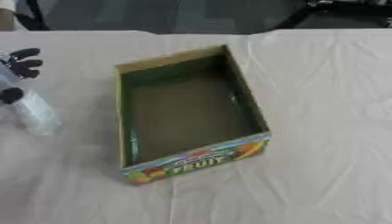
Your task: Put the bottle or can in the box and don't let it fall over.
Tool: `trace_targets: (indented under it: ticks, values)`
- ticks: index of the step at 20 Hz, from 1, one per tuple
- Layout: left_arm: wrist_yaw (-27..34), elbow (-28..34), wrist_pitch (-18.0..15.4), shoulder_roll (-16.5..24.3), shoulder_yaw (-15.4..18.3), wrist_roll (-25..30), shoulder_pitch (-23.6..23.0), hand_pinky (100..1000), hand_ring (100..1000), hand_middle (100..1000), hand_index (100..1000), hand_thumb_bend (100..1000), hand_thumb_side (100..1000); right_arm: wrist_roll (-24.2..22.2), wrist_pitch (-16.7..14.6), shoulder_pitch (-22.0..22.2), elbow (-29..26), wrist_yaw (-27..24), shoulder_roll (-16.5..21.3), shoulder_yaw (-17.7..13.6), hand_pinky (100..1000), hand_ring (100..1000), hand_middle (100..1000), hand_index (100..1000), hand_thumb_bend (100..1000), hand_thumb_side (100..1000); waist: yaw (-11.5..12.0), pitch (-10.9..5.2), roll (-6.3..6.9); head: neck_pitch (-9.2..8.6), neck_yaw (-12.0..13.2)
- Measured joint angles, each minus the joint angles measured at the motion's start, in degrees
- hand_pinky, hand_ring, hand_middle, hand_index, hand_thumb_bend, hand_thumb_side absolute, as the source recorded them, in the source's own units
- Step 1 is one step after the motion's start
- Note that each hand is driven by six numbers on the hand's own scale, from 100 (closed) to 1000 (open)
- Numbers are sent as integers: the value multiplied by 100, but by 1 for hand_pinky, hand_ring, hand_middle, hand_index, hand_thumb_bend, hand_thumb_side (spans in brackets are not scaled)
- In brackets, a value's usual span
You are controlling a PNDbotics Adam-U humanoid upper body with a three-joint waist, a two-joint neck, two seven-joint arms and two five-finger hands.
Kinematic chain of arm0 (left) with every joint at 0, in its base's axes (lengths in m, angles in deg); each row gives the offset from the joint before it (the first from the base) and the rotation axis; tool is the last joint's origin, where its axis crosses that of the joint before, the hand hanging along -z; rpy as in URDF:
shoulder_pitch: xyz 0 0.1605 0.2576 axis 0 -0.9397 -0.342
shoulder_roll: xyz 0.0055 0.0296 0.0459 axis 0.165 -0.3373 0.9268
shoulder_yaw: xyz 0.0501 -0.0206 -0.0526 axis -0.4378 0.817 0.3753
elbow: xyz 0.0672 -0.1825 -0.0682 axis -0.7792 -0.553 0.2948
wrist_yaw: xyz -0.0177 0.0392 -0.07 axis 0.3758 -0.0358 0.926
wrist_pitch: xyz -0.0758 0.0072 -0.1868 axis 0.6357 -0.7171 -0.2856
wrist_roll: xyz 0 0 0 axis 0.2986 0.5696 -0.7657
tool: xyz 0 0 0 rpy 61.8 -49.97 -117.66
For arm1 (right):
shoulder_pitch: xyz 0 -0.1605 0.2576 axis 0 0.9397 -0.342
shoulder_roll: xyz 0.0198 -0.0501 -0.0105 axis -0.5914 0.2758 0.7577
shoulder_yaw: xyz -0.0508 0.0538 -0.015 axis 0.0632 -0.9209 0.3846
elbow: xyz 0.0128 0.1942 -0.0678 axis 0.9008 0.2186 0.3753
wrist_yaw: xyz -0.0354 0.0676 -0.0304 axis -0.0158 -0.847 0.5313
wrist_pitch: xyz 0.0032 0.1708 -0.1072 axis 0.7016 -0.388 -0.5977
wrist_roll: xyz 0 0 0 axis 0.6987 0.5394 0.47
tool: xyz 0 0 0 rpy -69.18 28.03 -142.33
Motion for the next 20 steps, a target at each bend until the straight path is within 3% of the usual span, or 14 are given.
trace_targets:
  ticks: [7, 12, 20]
  values:
    - [18, -2, 162, -25, -4, 101, 49, 1000, 1000, 1000, 598, 530, 419, -9, 9, -1, 0, -19, 0, 0, 1000, 1000, 1000, 1000, 100, 470, -8, 0, -2, -49, -26]
    - [18, -3, 200, -51, -20, 136, 55, 1000, 1000, 1000, 516, 524, 397, -12, 9, -1, 0, -40, 0, 0, 1000, 1000, 1000, 1000, 100, 460, -10, 0, -5, -51, -34]
    - [19, -3, 192, -53, -34, 84, 62, 1000, 1000, 1000, 501, 464, 319, -35, 32, -1, 0, -44, 0, -1, 1000, 1000, 1000, 1000, 100, 470, -7, 0, -11, -68, -35]
